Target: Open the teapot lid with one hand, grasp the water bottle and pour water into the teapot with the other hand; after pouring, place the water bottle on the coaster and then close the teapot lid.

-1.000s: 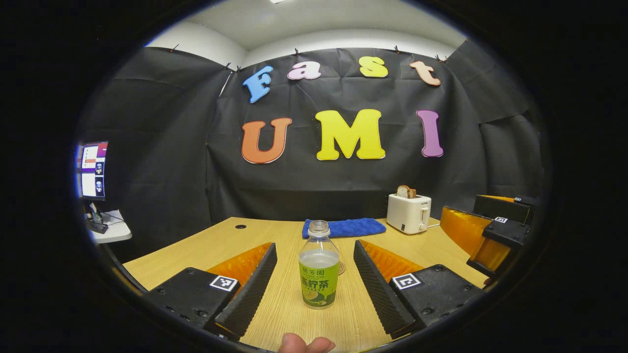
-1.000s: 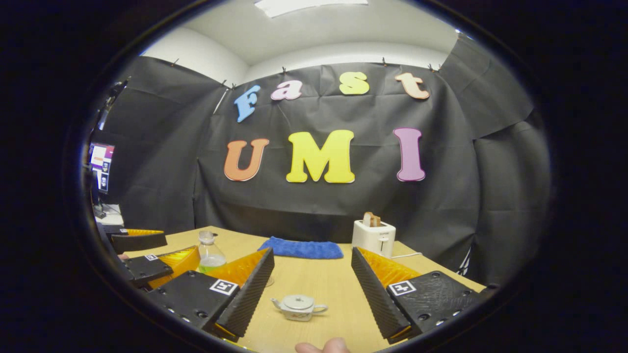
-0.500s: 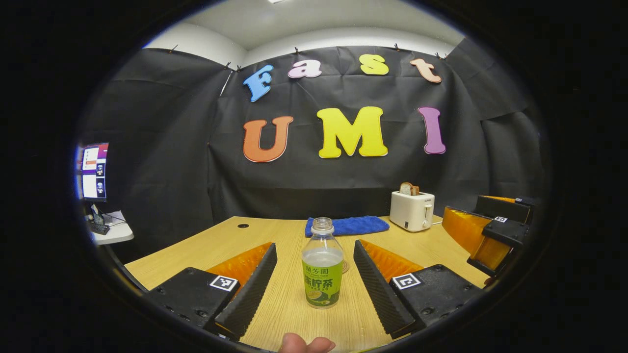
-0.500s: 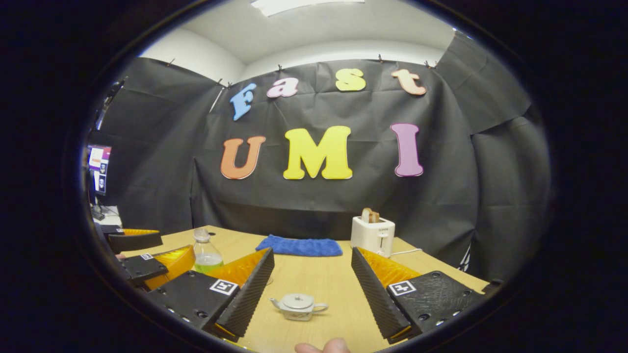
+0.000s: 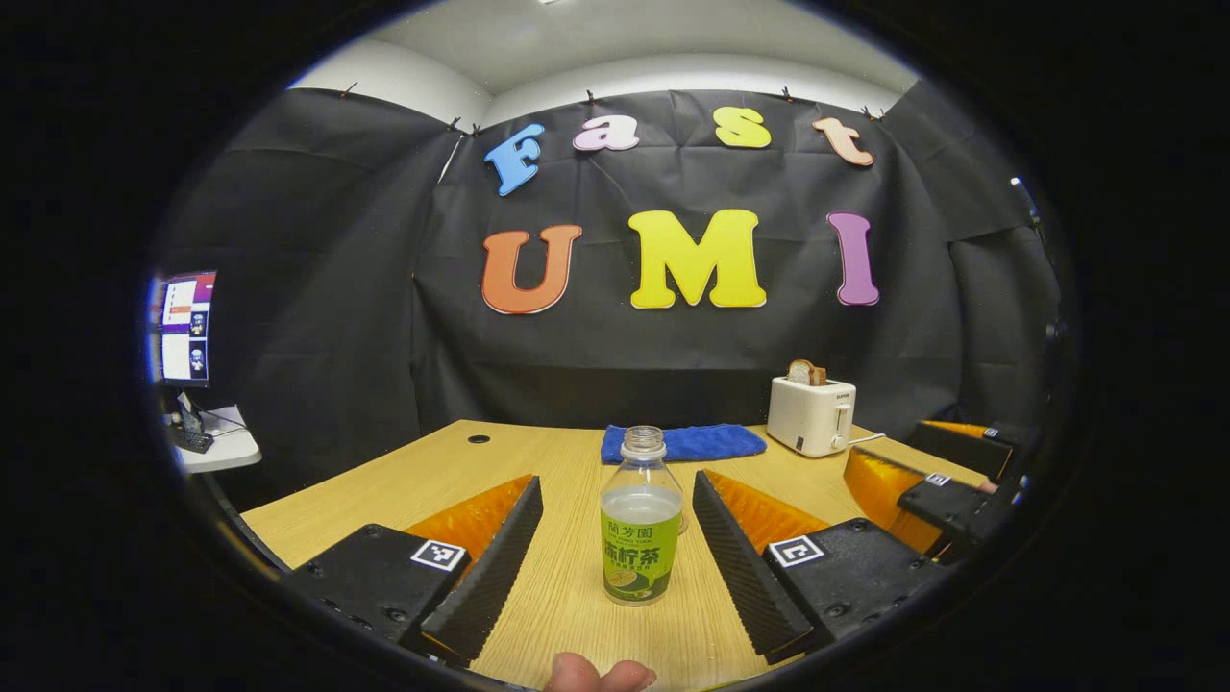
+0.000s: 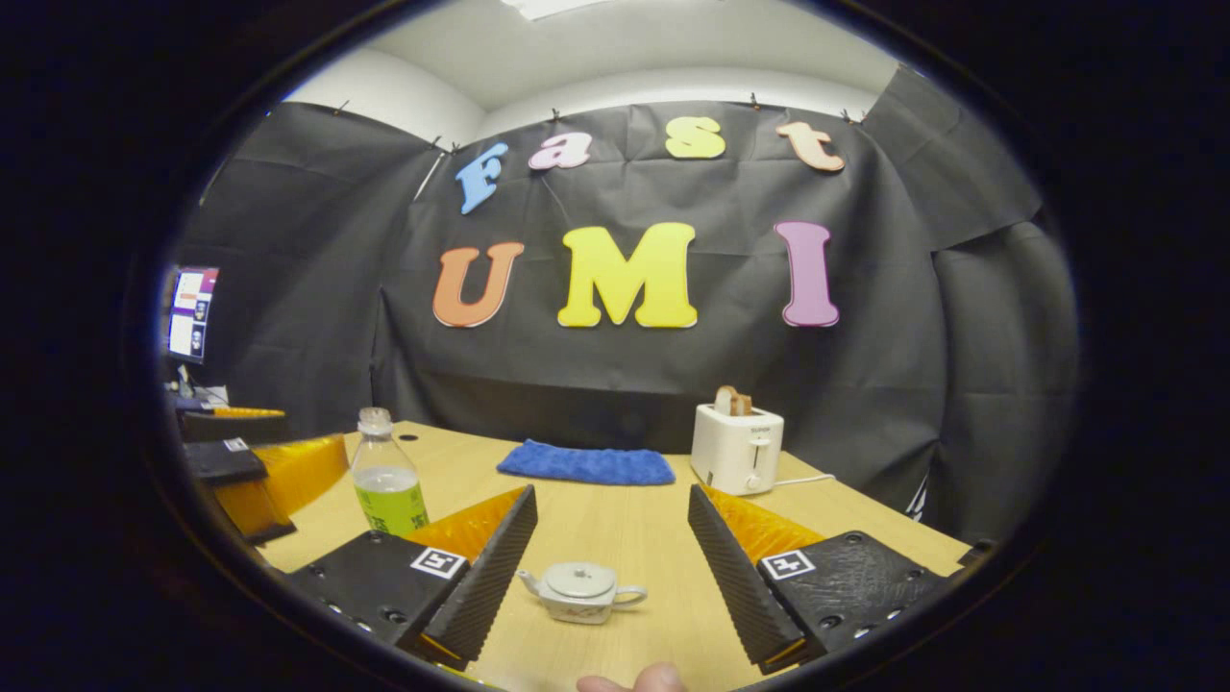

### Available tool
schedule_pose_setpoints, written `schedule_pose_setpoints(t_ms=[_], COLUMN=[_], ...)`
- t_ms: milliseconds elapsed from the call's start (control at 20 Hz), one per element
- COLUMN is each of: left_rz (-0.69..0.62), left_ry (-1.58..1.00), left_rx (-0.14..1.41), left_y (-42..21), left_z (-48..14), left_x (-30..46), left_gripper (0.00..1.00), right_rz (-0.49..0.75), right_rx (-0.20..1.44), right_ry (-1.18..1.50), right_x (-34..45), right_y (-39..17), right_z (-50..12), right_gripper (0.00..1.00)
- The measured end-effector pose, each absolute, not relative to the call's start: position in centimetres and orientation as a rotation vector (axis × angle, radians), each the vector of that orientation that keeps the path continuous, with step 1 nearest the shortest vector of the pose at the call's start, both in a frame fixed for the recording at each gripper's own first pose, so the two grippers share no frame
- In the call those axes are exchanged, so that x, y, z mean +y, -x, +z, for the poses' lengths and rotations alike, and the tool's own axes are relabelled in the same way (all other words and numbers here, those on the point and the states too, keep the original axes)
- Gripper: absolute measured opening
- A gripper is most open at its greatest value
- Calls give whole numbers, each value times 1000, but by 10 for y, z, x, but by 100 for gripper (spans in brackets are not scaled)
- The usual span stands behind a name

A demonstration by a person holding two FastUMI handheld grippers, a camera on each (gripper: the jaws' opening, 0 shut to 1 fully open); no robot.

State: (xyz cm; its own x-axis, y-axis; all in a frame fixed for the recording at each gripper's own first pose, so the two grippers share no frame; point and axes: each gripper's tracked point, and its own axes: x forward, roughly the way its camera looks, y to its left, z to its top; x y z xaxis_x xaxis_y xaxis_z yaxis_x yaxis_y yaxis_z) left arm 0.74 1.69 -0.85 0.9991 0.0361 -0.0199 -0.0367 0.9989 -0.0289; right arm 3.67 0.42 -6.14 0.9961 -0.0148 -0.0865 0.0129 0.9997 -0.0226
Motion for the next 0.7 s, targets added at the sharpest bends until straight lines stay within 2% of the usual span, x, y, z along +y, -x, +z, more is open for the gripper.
schedule_pose_setpoints(t_ms=[250, 300, 550, 600, 700], left_rz=[48, 49, 57, 55, 54], left_ry=[36, 41, 51, 51, 50], left_rx=[26, 22, 25, 29, 33], left_y=[-7, -7, -10, -11, -12], left_z=[-9, -7, -9, -10, -11], left_x=[24, 25, 32, 32, 32], left_gripper=[98, 98, 98, 98, 98], right_rz=[3, 4, 8, 14, 19], right_rx=[170, 187, 249, 265, 282], right_ry=[7, 2, -7, -10, -13], right_x=[15, 16, 21, 22, 24], right_y=[-66, -72, -87, -89, -91], right_z=[-110, -117, -142, -149, -153], right_gripper=[95, 98, 95, 84, 74])
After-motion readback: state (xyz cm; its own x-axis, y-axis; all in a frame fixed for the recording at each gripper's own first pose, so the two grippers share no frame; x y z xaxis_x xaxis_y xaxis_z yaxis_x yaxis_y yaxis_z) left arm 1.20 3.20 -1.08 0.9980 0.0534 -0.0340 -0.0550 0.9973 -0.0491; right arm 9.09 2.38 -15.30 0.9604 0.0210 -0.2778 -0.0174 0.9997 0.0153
